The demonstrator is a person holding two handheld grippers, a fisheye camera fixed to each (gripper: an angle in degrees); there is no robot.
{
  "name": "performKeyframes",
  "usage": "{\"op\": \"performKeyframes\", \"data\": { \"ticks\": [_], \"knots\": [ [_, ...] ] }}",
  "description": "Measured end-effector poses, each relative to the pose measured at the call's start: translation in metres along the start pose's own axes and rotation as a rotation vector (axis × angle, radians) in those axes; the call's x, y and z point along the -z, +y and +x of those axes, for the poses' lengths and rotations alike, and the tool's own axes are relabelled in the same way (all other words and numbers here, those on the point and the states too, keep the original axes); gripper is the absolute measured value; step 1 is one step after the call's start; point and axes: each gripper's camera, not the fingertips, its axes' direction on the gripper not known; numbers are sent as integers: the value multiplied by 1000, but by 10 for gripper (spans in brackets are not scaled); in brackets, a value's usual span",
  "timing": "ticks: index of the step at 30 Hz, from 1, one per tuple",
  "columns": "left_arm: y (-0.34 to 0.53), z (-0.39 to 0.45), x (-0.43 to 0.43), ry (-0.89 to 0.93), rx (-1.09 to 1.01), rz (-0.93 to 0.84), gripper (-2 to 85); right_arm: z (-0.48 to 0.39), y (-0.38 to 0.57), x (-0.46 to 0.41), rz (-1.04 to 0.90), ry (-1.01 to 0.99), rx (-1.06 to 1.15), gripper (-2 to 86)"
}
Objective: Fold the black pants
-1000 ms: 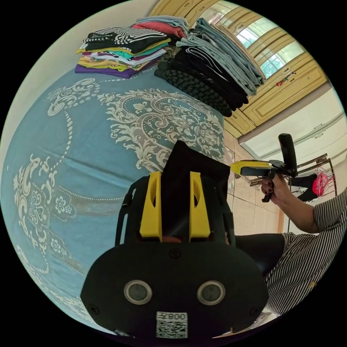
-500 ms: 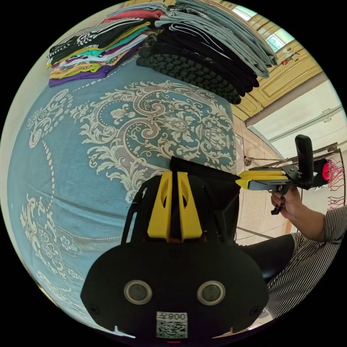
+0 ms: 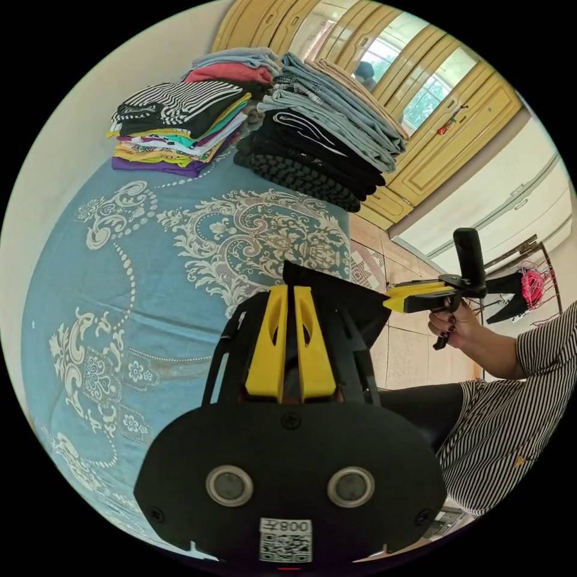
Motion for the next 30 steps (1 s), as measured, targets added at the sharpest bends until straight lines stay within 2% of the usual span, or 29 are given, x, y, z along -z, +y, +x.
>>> {"op": "performKeyframes", "data": {
  "ticks": [7, 14, 23, 30],
  "knots": [
    [86, -6, 78, 13, 20, 86, 23, -59, 33, -20, -90, -166, 204, 33],
    [202, -20, 135, -6, 111, 140, 23, -122, 83, -100, -289, -285, 402, 32],
    [347, -64, 147, -4, 344, 123, 21, -142, 142, -238, -551, -298, 524, 34],
    [419, -96, 127, 18, 462, 82, 21, -124, 178, -339, -732, -238, 574, 35]
  ]
}}
